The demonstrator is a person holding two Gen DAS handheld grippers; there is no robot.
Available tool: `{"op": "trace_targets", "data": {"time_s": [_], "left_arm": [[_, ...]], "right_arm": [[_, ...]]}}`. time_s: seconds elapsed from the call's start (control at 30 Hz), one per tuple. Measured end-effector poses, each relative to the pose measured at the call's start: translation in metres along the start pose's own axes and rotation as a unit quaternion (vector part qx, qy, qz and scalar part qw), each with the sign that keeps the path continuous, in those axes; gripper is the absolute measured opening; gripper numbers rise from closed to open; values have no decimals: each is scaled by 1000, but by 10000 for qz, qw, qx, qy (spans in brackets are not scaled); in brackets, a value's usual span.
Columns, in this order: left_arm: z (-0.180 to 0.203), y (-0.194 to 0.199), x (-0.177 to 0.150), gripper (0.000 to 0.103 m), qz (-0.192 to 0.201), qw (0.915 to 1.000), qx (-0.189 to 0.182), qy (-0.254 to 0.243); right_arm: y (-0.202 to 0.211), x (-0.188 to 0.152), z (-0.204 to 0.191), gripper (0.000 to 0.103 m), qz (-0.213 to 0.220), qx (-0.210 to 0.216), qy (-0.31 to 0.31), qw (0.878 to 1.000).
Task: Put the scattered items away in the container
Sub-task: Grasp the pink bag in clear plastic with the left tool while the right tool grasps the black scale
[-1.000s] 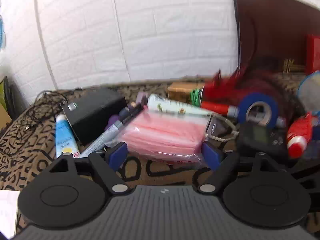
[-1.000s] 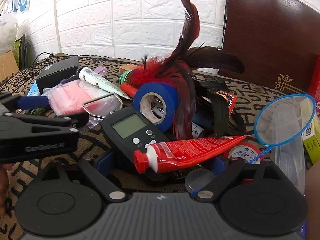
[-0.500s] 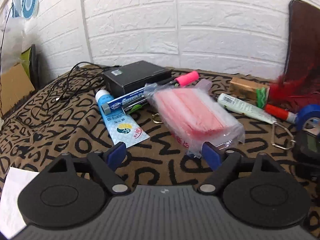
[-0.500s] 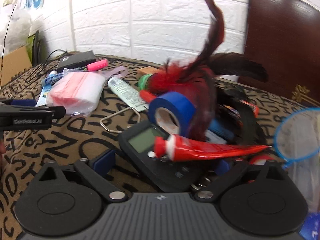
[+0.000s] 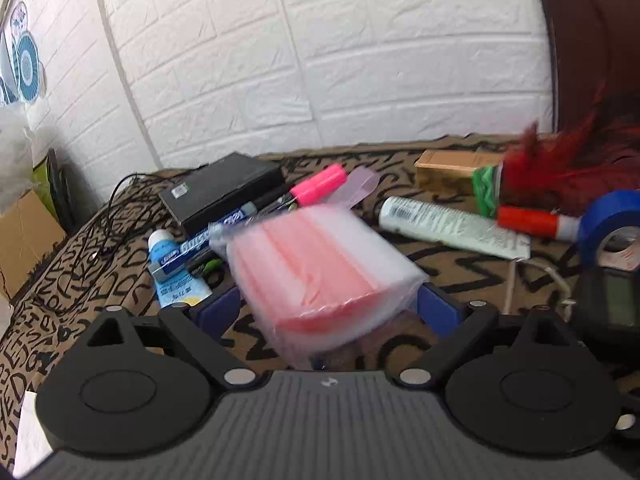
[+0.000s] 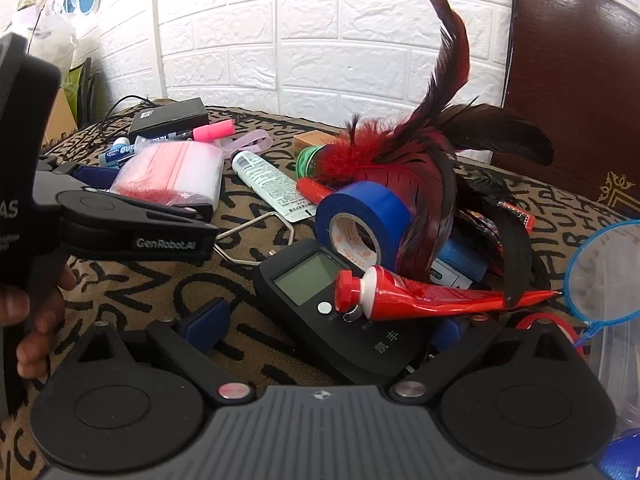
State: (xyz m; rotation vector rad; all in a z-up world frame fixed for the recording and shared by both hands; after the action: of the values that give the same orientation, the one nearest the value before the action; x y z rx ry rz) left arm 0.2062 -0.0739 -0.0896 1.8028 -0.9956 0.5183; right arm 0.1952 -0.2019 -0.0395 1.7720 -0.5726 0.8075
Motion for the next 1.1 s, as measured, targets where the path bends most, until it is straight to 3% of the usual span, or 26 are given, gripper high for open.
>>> {"op": "trace_targets", "data": {"time_s": [0.13, 0.23, 0.43, 0.57, 0.63, 0.67, 0.73, 0.8, 0.83, 0.97, 1.1], "left_arm": [[-21, 5, -17, 102, -98, 9995, 287, 90], [-29, 4, -16, 100, -183, 9992, 183, 312], [-3, -1, 2, 103, -296, 9979, 512, -255], [-9, -4, -2, 103, -423, 9986, 327, -7], [-12, -1, -5, 81, -338, 9993, 98, 127], [-12, 2, -7, 76, -261, 9996, 58, 102], [-9, 9, -11, 57, -68, 9999, 7, -80], [-12, 16, -18, 47, 127, 9998, -80, -154], [-15, 20, -23, 36, 211, 9995, -172, -153], [-24, 36, -36, 23, 468, 9967, -622, -244], [-27, 49, -47, 18, 608, 9941, -809, -382]], "right_arm": [[1, 1, 0, 102, -18, 30, 39, 10000], [-3, 2, -1, 103, -22, 22, 75, 10000], [-8, 6, -4, 103, -86, 19, 161, 9998], [-7, 6, -1, 103, -76, 96, 123, 9998], [-5, 5, 0, 95, -10, 110, 100, 9999], [-3, 6, 2, 90, 12, 147, 58, 9999], [0, 5, 2, 90, -7, 180, 47, 9998], [2, 3, 1, 90, 17, 178, 77, 9998], [3, 2, 1, 90, 19, 197, 78, 9998], [8, -3, -4, 90, -2, 306, 85, 9995], [16, -9, -11, 90, -34, 363, 86, 9993]]}}
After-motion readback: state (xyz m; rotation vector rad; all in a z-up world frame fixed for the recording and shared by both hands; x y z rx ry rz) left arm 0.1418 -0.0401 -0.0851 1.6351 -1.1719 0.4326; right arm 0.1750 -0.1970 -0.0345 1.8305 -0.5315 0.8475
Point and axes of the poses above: each gripper's, at about its wrist camera, not at the fingertips, and y roughly against the way its jaws point, z to its right, x to its top, the point moved 4 cm from there along -y, roughly the way its jaws point, and after that the axes turned 14 degrees about -y, right-handed, at the moved point
